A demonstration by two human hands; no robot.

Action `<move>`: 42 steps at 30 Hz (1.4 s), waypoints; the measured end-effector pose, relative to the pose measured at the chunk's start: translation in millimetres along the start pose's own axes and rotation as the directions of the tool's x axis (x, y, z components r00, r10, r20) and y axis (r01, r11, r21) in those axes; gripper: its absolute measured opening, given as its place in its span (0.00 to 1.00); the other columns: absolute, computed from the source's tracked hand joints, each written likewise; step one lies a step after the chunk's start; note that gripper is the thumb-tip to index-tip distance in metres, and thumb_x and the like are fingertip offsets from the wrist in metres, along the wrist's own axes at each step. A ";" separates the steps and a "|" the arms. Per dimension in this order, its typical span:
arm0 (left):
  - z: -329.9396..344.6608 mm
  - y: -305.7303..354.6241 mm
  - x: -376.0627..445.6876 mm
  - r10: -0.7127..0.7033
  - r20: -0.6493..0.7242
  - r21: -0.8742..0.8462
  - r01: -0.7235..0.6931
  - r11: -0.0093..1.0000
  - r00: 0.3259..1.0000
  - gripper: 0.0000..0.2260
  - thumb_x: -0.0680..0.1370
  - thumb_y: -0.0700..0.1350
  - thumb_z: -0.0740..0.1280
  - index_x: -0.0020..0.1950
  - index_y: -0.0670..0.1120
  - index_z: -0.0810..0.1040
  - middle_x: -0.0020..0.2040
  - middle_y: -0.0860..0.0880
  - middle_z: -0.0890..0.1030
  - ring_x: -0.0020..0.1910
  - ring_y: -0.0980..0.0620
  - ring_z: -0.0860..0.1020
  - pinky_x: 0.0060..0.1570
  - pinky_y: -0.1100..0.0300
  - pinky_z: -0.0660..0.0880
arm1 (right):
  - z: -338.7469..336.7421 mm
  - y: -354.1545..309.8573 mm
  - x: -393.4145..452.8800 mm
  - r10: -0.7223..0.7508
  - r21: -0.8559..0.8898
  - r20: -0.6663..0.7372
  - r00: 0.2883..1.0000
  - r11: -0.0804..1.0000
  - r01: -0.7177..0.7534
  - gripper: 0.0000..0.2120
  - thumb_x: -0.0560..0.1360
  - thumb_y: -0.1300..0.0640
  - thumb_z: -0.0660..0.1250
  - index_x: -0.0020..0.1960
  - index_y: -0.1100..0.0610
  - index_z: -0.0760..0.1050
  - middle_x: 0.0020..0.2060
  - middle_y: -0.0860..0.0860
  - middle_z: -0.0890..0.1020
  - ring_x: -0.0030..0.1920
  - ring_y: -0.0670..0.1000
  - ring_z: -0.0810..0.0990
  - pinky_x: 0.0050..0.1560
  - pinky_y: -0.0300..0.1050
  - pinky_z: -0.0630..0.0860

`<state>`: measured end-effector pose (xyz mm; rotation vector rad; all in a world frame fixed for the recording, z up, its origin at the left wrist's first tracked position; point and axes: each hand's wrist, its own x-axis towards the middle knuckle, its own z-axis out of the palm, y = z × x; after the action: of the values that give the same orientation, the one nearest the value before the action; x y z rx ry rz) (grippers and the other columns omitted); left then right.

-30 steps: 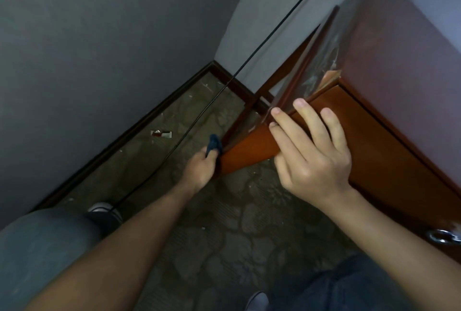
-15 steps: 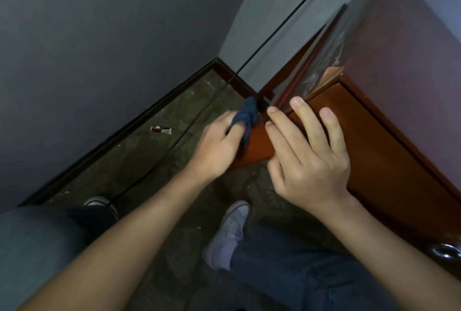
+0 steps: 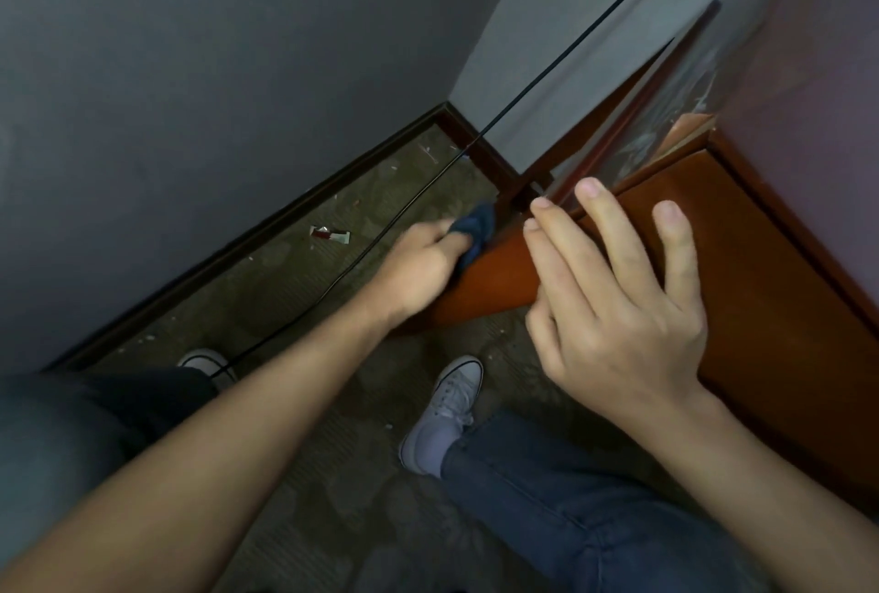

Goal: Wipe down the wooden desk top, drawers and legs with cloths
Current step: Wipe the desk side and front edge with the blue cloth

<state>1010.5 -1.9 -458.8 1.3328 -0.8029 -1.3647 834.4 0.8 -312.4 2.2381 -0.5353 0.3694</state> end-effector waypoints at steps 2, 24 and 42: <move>3.9 10.8 -2.1 0.131 0.029 0.025 -0.131 0.991 0.991 0.10 0.79 0.51 0.62 0.42 0.55 0.82 0.38 0.52 0.82 0.41 0.50 0.79 0.47 0.52 0.73 | 0.8 -0.4 -0.3 -0.043 -0.028 0.035 0.998 0.999 0.044 0.23 0.78 0.59 0.65 0.72 0.62 0.75 0.72 0.56 0.75 0.75 0.57 0.71 0.78 0.62 0.54; -27.4 -138.8 54.3 -0.451 -0.084 0.141 0.459 0.877 0.889 0.15 0.86 0.52 0.62 0.66 0.45 0.78 0.61 0.42 0.81 0.63 0.41 0.78 0.62 0.50 0.71 | 4.0 0.9 0.3 -0.152 -0.024 0.158 0.976 0.987 0.157 0.24 0.79 0.59 0.64 0.75 0.59 0.72 0.71 0.58 0.76 0.72 0.59 0.74 0.78 0.67 0.44; -14.4 -74.2 37.9 -0.248 0.054 0.152 0.238 0.959 0.967 0.14 0.86 0.57 0.58 0.57 0.50 0.80 0.50 0.42 0.85 0.50 0.43 0.83 0.63 0.39 0.75 | -7.4 -1.4 6.3 -0.179 0.042 0.341 0.923 0.984 0.175 0.25 0.78 0.54 0.59 0.75 0.57 0.73 0.74 0.60 0.72 0.76 0.59 0.69 0.77 0.68 0.43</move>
<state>1014.0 -16.2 -542.1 1.5427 -0.8199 -1.5793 839.8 5.7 -305.8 2.3526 -0.5038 -0.1181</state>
